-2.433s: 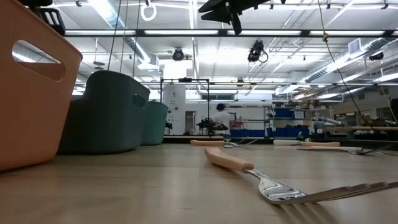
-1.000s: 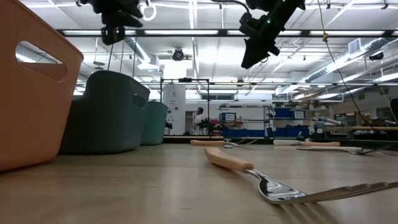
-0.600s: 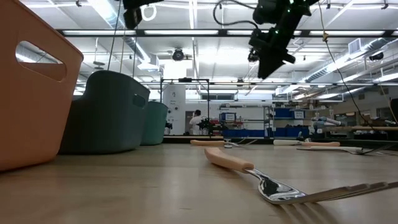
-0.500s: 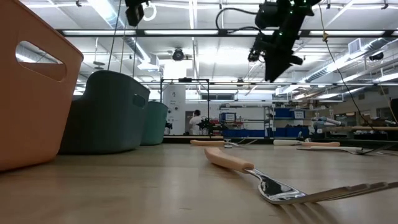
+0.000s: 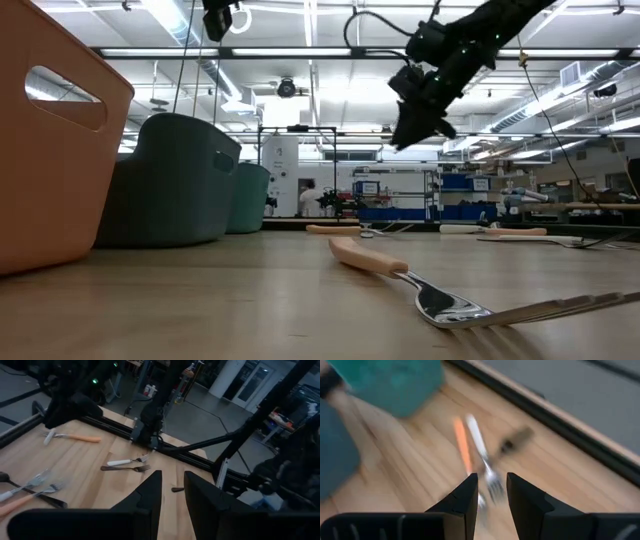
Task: Sort silverware by color (type)
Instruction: Put the white fork into the orange bin
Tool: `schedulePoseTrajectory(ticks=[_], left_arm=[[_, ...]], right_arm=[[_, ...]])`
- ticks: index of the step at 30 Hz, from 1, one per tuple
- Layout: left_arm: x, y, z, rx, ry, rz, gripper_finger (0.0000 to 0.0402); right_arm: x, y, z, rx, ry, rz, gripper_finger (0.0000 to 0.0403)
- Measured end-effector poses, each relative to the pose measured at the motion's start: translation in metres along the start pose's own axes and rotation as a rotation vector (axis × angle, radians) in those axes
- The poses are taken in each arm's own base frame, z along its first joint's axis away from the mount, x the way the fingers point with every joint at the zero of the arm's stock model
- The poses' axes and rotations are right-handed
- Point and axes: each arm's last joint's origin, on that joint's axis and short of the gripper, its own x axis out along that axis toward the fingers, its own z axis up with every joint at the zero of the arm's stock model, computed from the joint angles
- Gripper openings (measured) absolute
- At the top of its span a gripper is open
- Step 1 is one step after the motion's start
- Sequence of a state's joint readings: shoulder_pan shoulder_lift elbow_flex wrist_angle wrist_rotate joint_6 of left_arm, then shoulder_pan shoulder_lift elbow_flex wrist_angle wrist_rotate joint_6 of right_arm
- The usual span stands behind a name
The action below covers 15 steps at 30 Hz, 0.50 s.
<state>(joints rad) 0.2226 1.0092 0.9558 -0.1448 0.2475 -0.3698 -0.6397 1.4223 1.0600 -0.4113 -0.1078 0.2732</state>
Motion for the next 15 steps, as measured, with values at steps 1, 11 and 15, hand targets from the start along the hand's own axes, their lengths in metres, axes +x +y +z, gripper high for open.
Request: schedulePoseTrajectory(ticks=[1, 11, 15], left_arm=[[0.000, 0.000, 0.000, 0.000, -0.006, 0.014, 0.0091], [-0.002, 0.009, 0.003, 0.087, -0.027, 0.107, 0.0091], [-0.003, 0.014, 0.001, 0.113, 0.001, 0.132, 0.0091]], right_arm=[[0.002, 0.003, 0.001, 0.001, -0.042, 0.018, 0.0110], [0.015, 0.023, -0.028, -0.026, 0.039, 0.066, 0.0110], [0.012, 0.028, -0.053, 0.002, 0.261, 0.013, 0.0110]])
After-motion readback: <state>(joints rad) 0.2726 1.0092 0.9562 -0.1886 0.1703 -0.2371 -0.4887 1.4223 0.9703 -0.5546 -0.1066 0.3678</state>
